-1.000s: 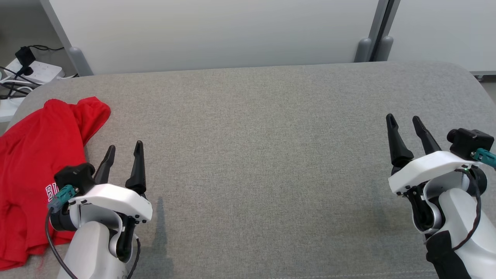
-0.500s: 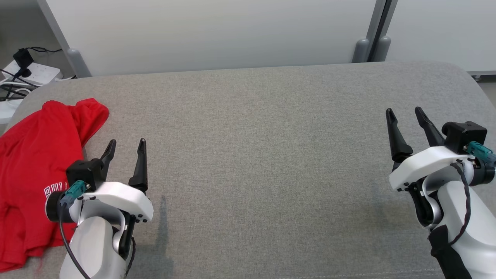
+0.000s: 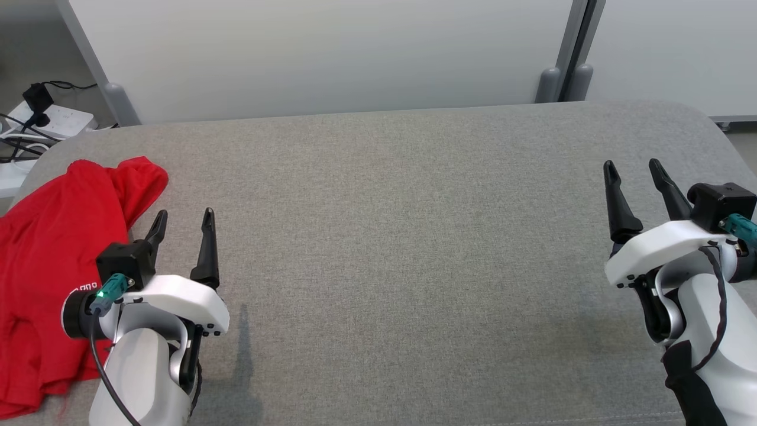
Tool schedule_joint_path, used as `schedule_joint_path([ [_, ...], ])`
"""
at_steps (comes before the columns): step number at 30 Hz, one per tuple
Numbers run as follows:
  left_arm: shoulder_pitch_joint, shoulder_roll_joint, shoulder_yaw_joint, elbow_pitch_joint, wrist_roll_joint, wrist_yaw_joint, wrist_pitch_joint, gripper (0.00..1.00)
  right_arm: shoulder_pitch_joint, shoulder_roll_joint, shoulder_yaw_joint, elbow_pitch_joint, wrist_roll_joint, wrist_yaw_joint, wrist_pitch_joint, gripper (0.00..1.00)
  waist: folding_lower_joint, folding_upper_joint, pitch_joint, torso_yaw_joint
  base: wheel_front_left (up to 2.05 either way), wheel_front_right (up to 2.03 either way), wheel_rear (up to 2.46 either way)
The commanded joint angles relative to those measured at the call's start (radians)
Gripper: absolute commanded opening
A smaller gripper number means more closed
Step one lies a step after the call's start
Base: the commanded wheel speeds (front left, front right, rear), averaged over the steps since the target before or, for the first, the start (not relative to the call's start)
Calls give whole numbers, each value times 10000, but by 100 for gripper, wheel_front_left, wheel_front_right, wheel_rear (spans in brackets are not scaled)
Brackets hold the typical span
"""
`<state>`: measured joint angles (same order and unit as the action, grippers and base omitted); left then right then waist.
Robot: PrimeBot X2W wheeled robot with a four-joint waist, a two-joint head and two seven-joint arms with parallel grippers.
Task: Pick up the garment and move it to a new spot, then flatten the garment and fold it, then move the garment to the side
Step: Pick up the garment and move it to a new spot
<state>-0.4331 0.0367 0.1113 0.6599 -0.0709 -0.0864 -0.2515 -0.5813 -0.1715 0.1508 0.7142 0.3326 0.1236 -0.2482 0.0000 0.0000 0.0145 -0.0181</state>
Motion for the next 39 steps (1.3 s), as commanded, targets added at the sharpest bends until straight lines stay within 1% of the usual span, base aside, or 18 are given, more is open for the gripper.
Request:
schedule_joint_path([
  [1, -119, 200, 282, -277, 78, 89, -103, 100, 45, -30, 109, -265, -92, 71, -136, 100, 0, 0, -7, 6, 0, 0, 0],
  [12, -84, 175, 330, -229, 82, 60, -103, 100, 92, 3, 41, -314, -126, 71, -136, 100, 0, 0, -53, 152, 0, 0, 0],
  [17, -68, 163, 374, -187, 32, 120, -103, 100, 144, 28, 270, -407, -93, 71, -136, 100, 0, 0, -109, 538, 0, 0, 0],
  [21, 12, 153, 375, -180, -17, 160, -103, 100, 159, 50, 649, -431, 8, 71, -136, 100, 0, 0, -123, 1104, 0, 0, 0],
  [26, 155, 146, 439, -138, -94, 192, -103, 100, 174, 85, 1162, -430, 194, 71, -136, 100, 0, 0, -121, 2075, 0, 0, 0],
  [35, 322, 152, 744, -41, -174, 162, -103, 100, 264, 155, 1420, -399, 349, 71, -136, 100, 0, 0, -94, 3866, 0, 0, 0],
  [37, 319, 172, 805, 21, -161, 151, -103, 100, 274, 178, 1505, -392, 379, 71, -136, 100, 0, 0, -51, 4187, 0, 0, 0],
  [38, 319, 172, 805, 21, -161, 151, -103, 100, 274, 178, 1505, -392, 379, 71, -136, 100, 0, 0, -51, 4187, 0, 0, 0],
  [39, 323, 177, 834, 52, -157, 144, -103, 100, 272, 180, 1549, -390, 383, 71, -136, 100, 0, 0, -27, 4333, 0, 0, 0],
])
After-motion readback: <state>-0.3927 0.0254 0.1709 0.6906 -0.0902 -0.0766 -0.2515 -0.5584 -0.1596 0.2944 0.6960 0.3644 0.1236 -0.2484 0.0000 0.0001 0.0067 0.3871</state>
